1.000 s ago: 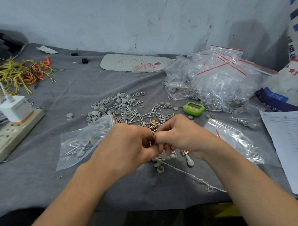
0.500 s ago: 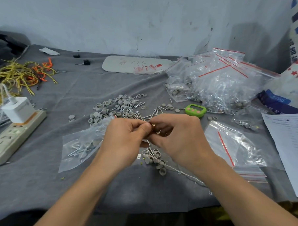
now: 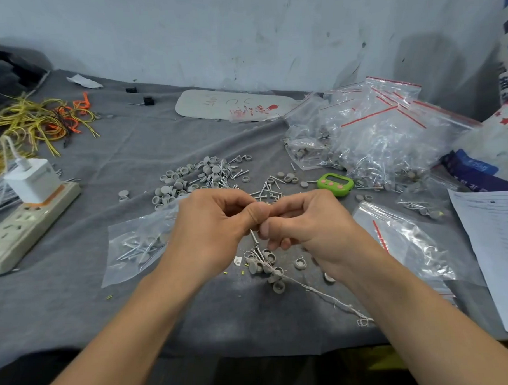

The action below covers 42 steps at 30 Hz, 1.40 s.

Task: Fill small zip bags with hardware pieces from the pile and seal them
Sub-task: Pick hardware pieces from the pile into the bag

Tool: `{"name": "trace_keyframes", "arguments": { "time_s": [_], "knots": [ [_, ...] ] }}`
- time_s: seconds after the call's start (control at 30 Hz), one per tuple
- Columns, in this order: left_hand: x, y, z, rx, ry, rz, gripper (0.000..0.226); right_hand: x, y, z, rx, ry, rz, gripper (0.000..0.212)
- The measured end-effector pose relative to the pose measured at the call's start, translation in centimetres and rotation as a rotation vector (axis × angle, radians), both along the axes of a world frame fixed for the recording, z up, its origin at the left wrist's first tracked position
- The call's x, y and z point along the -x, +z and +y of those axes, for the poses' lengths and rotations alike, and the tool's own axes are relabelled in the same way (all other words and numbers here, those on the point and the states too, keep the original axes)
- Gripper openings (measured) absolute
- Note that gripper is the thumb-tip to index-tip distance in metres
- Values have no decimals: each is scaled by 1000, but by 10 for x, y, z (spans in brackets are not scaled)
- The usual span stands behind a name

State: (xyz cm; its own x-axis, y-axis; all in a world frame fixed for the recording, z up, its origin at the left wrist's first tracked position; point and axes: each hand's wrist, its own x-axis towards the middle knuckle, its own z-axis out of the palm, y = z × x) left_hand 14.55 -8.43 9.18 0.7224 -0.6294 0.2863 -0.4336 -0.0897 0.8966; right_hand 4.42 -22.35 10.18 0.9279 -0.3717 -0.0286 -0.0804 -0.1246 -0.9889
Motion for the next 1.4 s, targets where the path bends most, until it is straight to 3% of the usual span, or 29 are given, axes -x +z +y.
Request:
{"name": "trace_keyframes", "arguments": {
  "time_s": [0.1,0.2,0.5,0.6,0.73,0.8,1.03,1.2,1.4],
  "knots": [
    [-1,2,1,57,-18,65,14,-1,1,0,-109,10,14,26],
    [1,1,1,42,58,-18,14,-3,0,1,-68,-35,9,28],
    [3,-1,0,-97,165,14,16,-9,-5,6,243,-325,106,17],
    [4,-3,-2,-104,198,4,20,-7,-4,11,436,-393,123,19],
    [3,-4,-4,-97,213,0,27,-8,0,15,699,-356,162,17],
    [0,-4,-3,-102,189,24,27,-7,1,16,726,-316,173,15],
    [-4,-5,-1,-65,10,165,14,-5,-4,9,654,-305,138,7],
    [-4,-4,-1,-86,48,190,13,-5,-8,10,676,-297,126,8],
    [0,0,3,-91,215,-65,21,-11,-1,8,51,-133,69,8]
  ]
}}
